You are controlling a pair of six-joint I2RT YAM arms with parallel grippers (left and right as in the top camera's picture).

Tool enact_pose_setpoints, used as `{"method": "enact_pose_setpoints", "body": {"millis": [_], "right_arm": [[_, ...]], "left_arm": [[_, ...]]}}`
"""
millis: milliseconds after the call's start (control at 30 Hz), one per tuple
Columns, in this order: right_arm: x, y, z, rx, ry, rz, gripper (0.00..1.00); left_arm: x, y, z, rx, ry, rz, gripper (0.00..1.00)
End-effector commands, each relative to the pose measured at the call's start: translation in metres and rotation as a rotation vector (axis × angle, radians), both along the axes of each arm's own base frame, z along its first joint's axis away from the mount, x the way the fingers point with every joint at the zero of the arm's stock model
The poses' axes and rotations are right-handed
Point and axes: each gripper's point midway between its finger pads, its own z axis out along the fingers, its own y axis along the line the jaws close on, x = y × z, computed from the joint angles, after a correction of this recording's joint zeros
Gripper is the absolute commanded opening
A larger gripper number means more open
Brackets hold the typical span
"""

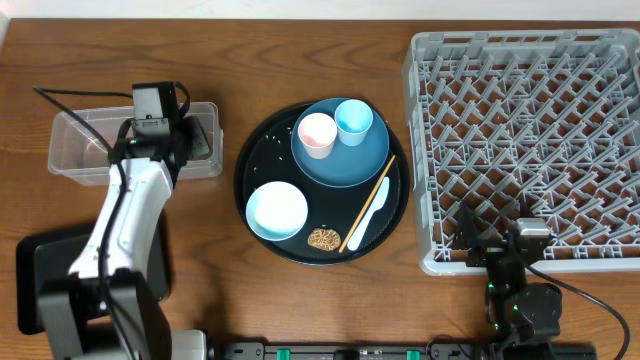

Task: Sort waste into correct bins and load items into the dishwasher rack
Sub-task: 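Carry the tissue left and release it into the clear bin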

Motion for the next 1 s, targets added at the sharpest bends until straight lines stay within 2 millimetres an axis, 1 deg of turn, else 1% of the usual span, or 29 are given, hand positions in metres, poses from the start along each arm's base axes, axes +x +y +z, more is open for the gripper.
{"method": "enact_pose_setpoints", "body": {"millis": [0,67,100,133,167,200,233,300,333,433,500,567,633,700,767,800,833,900,967], "right_arm": [[0.0,-0.003,-0.001,-0.014,0.003,-0.012,0.99],[0.0,-0.003,-0.001,-0.014,0.003,-0.012,0.99],[0.0,-0.003,-0.001,-0.014,0.003,-0.012,0.99],[0.0,-0.003,-0.001,-0.014,0.003,-0.012,0.99],[0.0,-0.003,-0.001,-0.014,0.003,-0.012,0.99],[0.0,-0.003,-0.001,-0.014,0.003,-0.012,0.99],[0.0,-0.003,-0.001,-0.014,0.003,-0.012,0.99],[0.0,-0.003,-0.001,-0.014,0.003,-0.012,0.99],[0.0,-0.003,-0.001,-0.014,0.003,-0.012,0.99],[0.0,-0.003,-0.001,-0.014,0.003,-0.012,0.99],[0.0,-0.003,-0.001,-0.014,0.003,-0.012,0.99],[0.0,-0.003,-0.001,-0.014,0.003,-0.012,0.99],[0.0,-0.003,-0.001,-0.014,0.003,-0.012,0.99],[0.0,-0.003,-0.001,-0.014,0.003,-0.012,0.99],[0.0,-0.003,-0.001,-0.014,0.003,-0.012,0.99],[0.0,-0.003,-0.001,-0.014,0.003,-0.012,0.99],[0.0,-0.003,-0.001,-0.014,0.003,-0.012,0.99],[0.0,-0.003,-0.001,-0.014,0.003,-0.012,0.99],[0.0,-0.003,-0.001,-0.014,0.003,-0.012,0.99]], "left_arm": [[0.001,0.007,-0.008,-0.037,0.009,0.061,0.06],[0.001,0.008,-0.007,-0.041,0.007,0.069,0.07],[0.002,0.008,-0.007,-0.041,0.004,0.069,0.11],[0.002,0.008,-0.006,-0.041,0.001,0.069,0.24],[0.002,0.008,-0.006,-0.041,-0.001,0.069,0.43],[0.002,0.008,-0.006,-0.041,-0.002,0.068,0.5],[0.002,0.008,-0.005,-0.042,-0.003,0.068,0.54],[0.004,0.003,-0.003,-0.066,-0.013,0.051,0.68],[0.005,0.0,0.0,-0.08,-0.023,0.041,0.72],[0.009,-0.007,0.015,-0.113,-0.068,0.014,0.73],[0.009,-0.008,0.032,-0.12,-0.111,0.022,0.73],[0.006,-0.008,0.054,-0.119,-0.165,0.028,0.72],[-0.004,-0.002,0.077,-0.121,-0.213,0.093,0.66],[-0.022,0.01,0.095,-0.122,-0.242,0.19,0.49],[-0.042,0.023,0.107,-0.116,-0.254,0.279,0.28],[-0.054,0.032,0.111,-0.107,-0.251,0.326,0.13],[-0.064,0.039,0.112,-0.099,-0.242,0.366,0.07],[-0.084,0.055,0.108,-0.092,-0.211,0.47,0.06],[-0.101,0.071,0.099,-0.102,-0.164,0.566,0.06]]}}
